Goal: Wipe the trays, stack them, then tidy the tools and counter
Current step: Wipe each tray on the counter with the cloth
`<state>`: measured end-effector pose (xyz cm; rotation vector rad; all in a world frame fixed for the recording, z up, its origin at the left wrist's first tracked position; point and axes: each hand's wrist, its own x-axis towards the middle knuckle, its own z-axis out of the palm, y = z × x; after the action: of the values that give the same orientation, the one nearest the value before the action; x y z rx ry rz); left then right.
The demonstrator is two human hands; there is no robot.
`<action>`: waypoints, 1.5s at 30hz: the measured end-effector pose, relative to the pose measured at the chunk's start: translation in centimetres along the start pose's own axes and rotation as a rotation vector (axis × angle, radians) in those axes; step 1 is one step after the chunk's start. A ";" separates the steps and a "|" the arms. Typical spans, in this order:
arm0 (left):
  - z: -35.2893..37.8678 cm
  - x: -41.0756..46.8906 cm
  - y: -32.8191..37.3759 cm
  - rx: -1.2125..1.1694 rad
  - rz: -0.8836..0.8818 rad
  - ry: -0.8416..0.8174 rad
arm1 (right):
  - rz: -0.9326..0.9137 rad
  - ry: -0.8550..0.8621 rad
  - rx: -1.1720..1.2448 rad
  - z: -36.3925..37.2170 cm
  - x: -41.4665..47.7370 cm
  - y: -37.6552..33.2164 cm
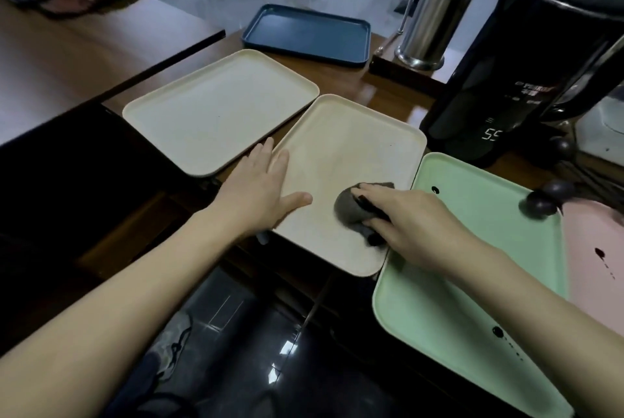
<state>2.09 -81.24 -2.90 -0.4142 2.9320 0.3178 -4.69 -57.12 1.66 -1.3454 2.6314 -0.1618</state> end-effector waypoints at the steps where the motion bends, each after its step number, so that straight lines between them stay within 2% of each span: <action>1: 0.1 -0.1 -0.1 -0.004 0.010 0.010 | -0.013 -0.021 -0.051 0.1 -0.5 -0.9; 4: 0.4 0.1 -0.6 -0.019 0.036 0.018 | -0.090 -0.124 -0.054 0.5 -2.3 -3.3; 6: 0.7 0.0 -0.7 -0.014 0.056 0.035 | -0.052 -0.121 -0.004 0.2 -2.0 -2.8; 13: 1.0 0.1 -0.9 -0.019 0.044 0.048 | 0.313 0.078 0.058 0.1 5.8 4.2; 15: 0.6 -0.1 -0.5 -0.008 0.034 0.035 | 0.401 0.130 0.009 -0.5 8.1 6.6; 19: 0.7 0.1 -0.4 -0.005 0.030 0.036 | 0.460 0.158 -0.092 -0.4 11.4 8.8; 23: 0.6 0.2 -0.1 -0.006 0.013 0.033 | 0.362 0.238 -0.011 0.1 10.2 7.1; 28: 0.2 0.1 -0.1 0.001 -0.006 0.001 | 0.019 0.073 0.073 1.7 6.5 -1.7; 31: 0.0 0.0 -0.1 -0.034 -0.012 -0.013 | -0.074 0.083 0.045 1.8 5.7 -2.3; 37: 1.4 -2.6 0.4 -0.143 -0.113 0.075 | -0.098 0.051 0.054 0.8 7.0 -0.2; 42: 1.5 -2.2 -0.2 -0.214 -0.114 0.073 | 0.181 0.216 0.096 0.3 13.8 4.0; 43: 1.6 -2.1 -0.1 -0.224 -0.111 0.070 | 0.168 0.230 0.117 0.5 13.9 2.9; 45: 1.8 -2.3 0.0 -0.246 -0.106 0.091 | -0.012 0.174 0.135 1.5 11.6 -0.7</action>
<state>4.47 -80.24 -4.25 -0.6304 2.9532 0.6647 -10.52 -66.93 -0.94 -1.3593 2.6951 -0.4700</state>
